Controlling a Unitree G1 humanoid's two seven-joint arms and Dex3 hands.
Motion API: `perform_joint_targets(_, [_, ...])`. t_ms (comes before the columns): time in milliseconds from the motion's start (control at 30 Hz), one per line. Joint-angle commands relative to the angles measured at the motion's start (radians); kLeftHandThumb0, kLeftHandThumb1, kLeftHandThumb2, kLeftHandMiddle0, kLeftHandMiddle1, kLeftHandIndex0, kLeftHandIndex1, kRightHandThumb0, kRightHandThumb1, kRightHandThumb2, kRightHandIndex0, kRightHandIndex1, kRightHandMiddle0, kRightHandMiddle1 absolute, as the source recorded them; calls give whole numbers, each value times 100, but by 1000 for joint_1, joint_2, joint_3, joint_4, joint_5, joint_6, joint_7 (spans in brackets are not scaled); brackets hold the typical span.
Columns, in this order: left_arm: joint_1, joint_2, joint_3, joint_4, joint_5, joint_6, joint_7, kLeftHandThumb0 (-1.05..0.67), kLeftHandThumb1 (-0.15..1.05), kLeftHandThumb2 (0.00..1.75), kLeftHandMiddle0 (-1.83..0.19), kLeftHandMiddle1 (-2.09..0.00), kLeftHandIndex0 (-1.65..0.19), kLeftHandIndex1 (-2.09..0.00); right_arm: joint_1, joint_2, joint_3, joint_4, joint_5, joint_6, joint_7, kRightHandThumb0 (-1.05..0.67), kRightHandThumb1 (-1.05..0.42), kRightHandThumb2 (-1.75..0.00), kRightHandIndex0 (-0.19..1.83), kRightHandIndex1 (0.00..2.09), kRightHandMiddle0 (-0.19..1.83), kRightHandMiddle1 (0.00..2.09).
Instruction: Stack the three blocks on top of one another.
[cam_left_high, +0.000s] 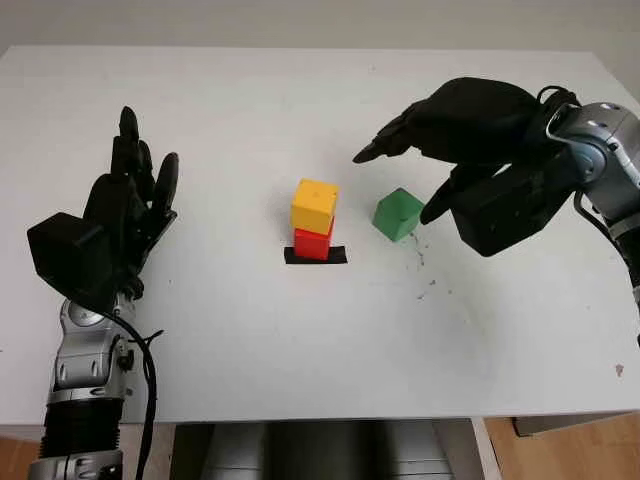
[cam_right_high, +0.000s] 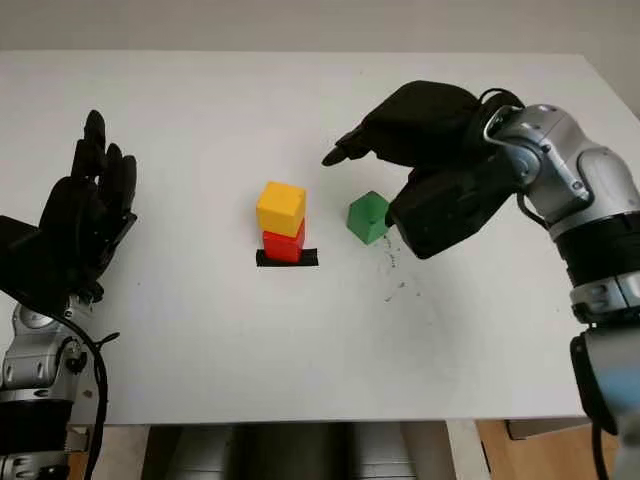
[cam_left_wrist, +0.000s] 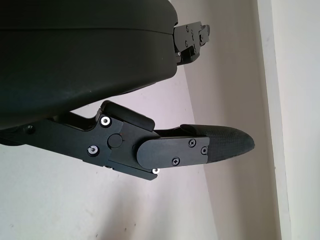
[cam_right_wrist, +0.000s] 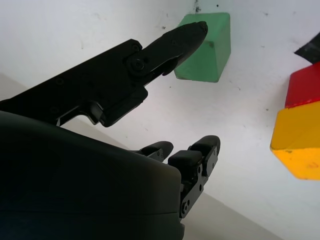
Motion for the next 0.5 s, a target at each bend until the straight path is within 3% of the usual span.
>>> perform_joint_targets(0, [-8, -9, -7, -20, 1, 10, 6, -73, 105, 46, 19, -1, 19, -2, 19, -21, 10, 6, -17, -15, -23, -67, -79, -6, 41, 11, 51, 14])
perform_joint_targets(467, [6, -5, -25, -32, 4, 12, -4, -70, 105, 49, 19, 0, 19, 0, 66, -24, 27, 77, -94, -53, -232, -67, -78, -5, 49, 10, 65, 15])
